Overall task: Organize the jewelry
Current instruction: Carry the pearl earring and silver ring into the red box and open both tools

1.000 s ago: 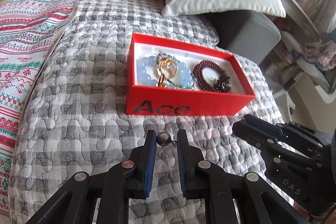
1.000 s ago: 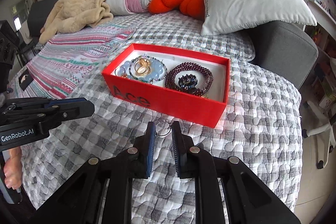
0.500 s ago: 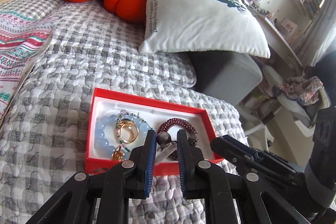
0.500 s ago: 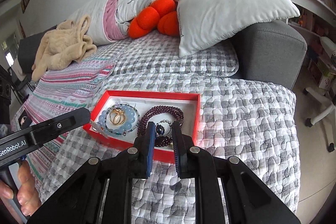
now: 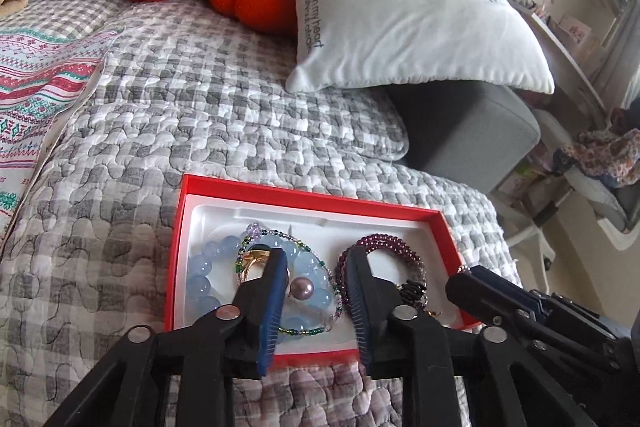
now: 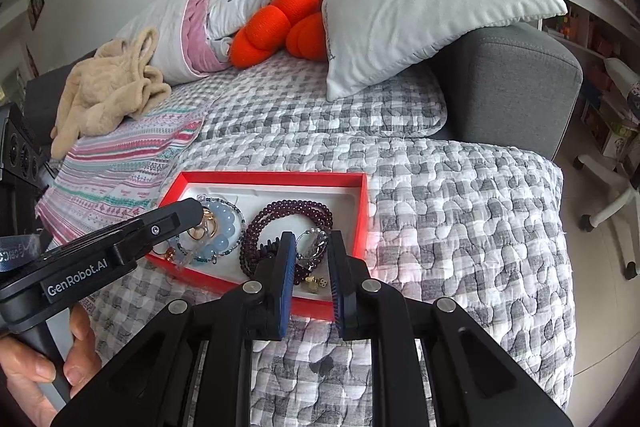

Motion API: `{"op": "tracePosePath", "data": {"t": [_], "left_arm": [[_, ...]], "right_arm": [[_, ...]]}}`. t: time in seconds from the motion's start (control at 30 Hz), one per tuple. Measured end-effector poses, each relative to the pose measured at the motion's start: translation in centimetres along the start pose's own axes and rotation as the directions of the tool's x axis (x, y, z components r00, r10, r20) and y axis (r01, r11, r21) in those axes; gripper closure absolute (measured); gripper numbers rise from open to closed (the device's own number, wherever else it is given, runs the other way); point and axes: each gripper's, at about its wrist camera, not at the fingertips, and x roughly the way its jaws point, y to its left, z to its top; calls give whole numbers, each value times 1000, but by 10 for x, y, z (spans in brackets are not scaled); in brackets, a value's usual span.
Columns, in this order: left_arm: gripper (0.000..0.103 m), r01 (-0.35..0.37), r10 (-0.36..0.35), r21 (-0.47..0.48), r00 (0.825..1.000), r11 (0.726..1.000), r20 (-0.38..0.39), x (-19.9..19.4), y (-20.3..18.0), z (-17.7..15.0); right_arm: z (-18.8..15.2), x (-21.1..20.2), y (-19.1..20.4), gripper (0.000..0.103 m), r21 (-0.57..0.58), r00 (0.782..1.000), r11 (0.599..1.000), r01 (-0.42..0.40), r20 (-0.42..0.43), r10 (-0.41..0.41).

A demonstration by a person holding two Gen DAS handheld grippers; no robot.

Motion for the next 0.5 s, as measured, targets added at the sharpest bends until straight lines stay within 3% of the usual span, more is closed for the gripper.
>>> {"op": "tracePosePath", "data": {"t": [0.03,0.17,0.5], "left_arm": [[64,0,0,5,1000,1000,10,-5,-1,0],[60,-17,16,31,1000,999,23,-25,-2,-3],[47,-189,196,118,980,975,-47,-39,21,-26]], "right_arm": [[0,0,0,86,-2,1000,1000,0,-1,0],[3,3,4,86,-19,1000,1000,9,-5,-9],[15,21,14,85,-21,999,999,32,-17,-32]]}}
